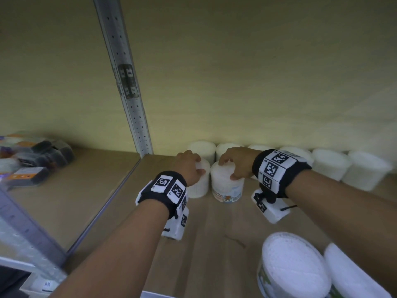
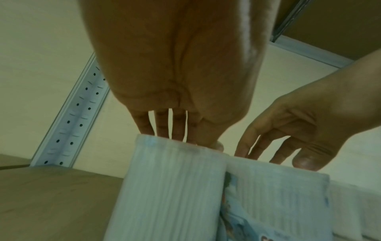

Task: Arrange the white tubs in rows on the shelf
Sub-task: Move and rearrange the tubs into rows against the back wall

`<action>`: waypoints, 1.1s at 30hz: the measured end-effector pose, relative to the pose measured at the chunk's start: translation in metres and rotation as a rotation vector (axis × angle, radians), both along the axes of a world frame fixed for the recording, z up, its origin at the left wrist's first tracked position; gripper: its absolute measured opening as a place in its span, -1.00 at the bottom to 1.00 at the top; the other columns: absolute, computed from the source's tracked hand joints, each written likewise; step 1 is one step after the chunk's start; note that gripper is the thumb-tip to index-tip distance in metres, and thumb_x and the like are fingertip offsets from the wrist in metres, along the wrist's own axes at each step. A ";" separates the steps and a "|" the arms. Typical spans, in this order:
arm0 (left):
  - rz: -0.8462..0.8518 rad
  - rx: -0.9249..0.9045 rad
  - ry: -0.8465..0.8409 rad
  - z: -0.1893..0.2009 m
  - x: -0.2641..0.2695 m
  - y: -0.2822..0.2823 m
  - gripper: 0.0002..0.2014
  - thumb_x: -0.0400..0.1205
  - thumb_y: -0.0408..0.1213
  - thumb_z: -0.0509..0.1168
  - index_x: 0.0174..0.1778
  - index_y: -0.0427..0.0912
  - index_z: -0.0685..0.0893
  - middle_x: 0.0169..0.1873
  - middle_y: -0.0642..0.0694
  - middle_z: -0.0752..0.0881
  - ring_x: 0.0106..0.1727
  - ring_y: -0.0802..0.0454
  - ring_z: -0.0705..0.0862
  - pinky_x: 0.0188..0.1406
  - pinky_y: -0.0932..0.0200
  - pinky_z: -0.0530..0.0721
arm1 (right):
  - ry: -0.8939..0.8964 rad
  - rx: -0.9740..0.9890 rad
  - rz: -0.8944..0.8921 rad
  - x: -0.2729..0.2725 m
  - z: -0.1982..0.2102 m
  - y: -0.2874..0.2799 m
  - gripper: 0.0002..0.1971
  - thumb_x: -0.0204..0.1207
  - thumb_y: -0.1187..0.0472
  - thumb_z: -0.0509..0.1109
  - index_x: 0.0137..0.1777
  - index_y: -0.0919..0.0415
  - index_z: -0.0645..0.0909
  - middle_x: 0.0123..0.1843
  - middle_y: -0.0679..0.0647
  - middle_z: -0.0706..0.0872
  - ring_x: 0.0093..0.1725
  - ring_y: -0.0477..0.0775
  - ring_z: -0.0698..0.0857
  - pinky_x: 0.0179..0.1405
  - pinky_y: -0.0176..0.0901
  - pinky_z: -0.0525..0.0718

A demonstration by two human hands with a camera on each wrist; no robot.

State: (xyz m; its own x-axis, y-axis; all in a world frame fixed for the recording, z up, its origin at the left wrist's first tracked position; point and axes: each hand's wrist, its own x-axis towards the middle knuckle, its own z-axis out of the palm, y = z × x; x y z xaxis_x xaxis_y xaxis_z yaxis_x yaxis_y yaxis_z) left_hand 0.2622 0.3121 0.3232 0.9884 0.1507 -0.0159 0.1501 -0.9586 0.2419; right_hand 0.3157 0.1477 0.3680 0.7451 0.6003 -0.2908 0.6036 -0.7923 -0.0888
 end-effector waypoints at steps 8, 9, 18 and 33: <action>-0.008 0.015 -0.012 -0.001 -0.001 -0.002 -0.52 0.68 -0.04 0.20 0.51 -0.11 0.42 0.43 -0.15 0.45 0.43 -0.16 0.43 0.40 0.02 0.40 | -0.090 0.028 -0.007 0.001 0.001 0.007 -0.46 0.54 0.13 0.38 0.53 0.08 0.41 0.50 0.12 0.48 0.43 0.19 0.51 0.35 -0.08 0.51; -0.006 0.019 -0.008 -0.001 -0.001 -0.001 -0.52 0.69 -0.04 0.19 0.51 -0.11 0.41 0.44 -0.15 0.44 0.44 -0.16 0.43 0.41 0.01 0.40 | -0.081 0.014 -0.018 0.000 -0.001 0.008 -0.42 0.55 0.04 0.40 0.54 0.13 0.39 0.50 0.13 0.48 0.43 0.18 0.52 0.36 -0.08 0.50; -0.006 0.002 -0.003 -0.003 0.001 0.003 -0.52 0.68 -0.04 0.21 0.51 -0.11 0.42 0.43 -0.14 0.45 0.44 -0.14 0.43 0.44 -0.01 0.42 | -0.073 0.034 -0.029 -0.004 -0.006 0.007 -0.36 0.50 -0.03 0.44 0.54 0.19 0.41 0.50 0.12 0.47 0.45 0.13 0.49 0.37 -0.16 0.44; -0.167 -0.109 0.209 0.017 0.006 0.017 -0.41 0.56 -0.60 0.20 0.47 0.01 0.50 0.55 -0.12 0.39 0.51 -0.09 0.44 0.39 0.04 0.50 | -0.092 -0.031 -0.008 -0.004 0.000 0.010 -0.37 0.55 -0.01 0.40 0.55 0.25 0.39 0.52 0.15 0.48 0.48 0.15 0.49 0.38 -0.19 0.44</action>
State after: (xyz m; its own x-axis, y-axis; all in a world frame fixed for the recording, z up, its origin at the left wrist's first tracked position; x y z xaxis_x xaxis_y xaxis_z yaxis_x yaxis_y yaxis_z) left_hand 0.2677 0.3293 0.3398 0.9731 -0.0279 -0.2287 0.0493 -0.9444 0.3252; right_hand 0.3114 0.1573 0.3679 0.7742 0.5859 -0.2395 0.6018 -0.7986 -0.0087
